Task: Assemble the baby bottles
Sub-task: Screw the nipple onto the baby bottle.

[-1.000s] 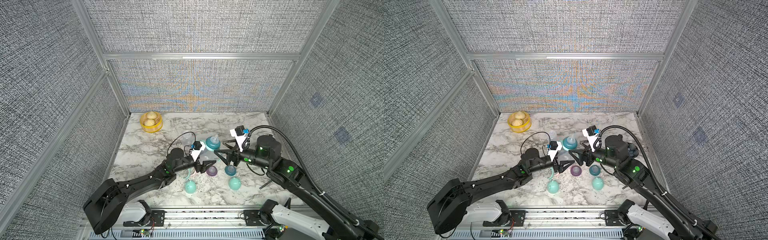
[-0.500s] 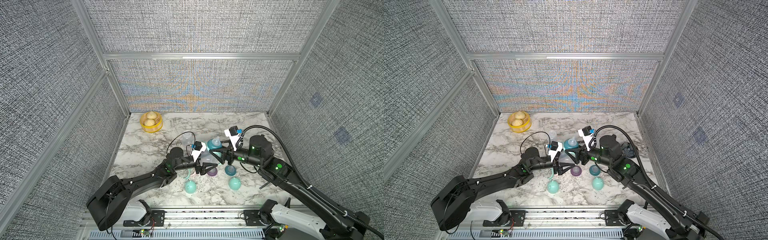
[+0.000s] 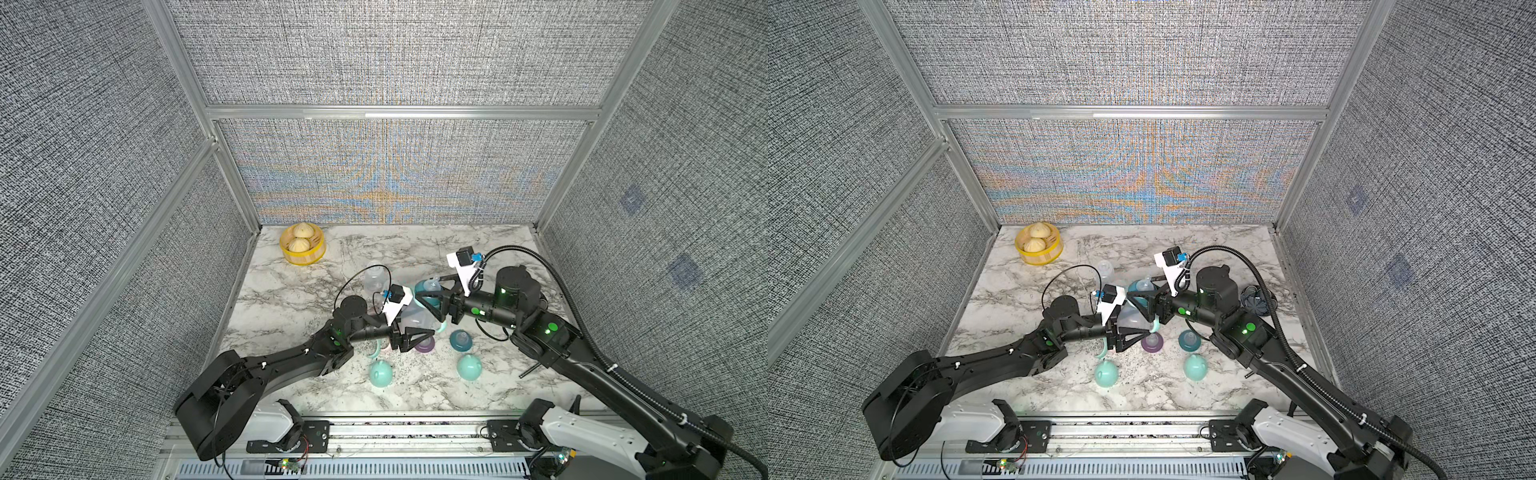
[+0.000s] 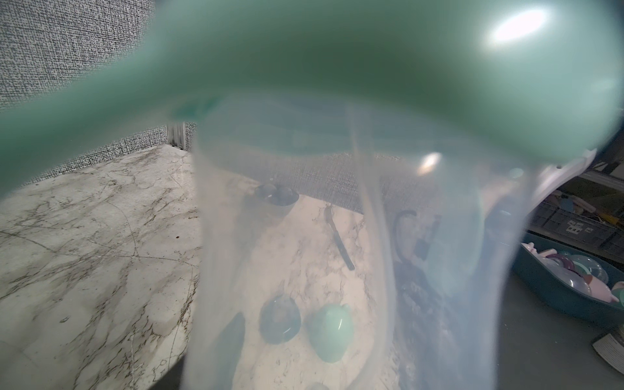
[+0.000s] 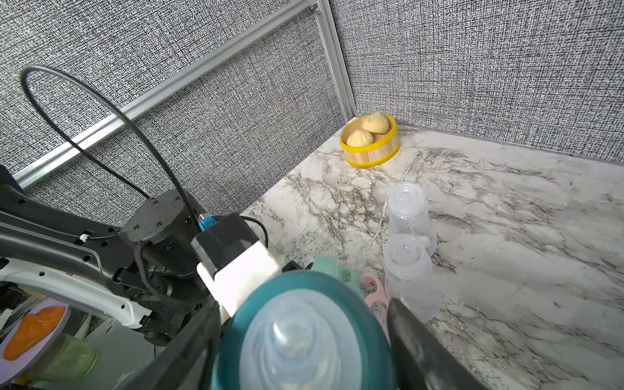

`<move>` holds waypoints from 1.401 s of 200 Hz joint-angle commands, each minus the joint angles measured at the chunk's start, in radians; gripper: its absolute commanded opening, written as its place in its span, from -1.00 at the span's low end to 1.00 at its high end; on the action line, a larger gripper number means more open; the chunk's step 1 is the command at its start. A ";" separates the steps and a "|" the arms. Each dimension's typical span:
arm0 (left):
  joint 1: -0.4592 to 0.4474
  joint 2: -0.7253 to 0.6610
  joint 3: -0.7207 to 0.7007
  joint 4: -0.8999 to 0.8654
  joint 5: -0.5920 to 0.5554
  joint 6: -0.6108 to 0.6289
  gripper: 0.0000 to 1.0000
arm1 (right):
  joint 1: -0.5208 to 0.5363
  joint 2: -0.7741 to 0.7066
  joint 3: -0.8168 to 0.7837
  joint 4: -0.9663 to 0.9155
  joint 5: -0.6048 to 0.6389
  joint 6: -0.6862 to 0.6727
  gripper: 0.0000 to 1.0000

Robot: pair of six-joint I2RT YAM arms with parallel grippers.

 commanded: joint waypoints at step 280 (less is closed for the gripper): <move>-0.207 -0.094 0.017 -0.102 -0.991 0.246 -1.00 | 0.234 0.162 0.209 -0.079 0.538 0.129 0.52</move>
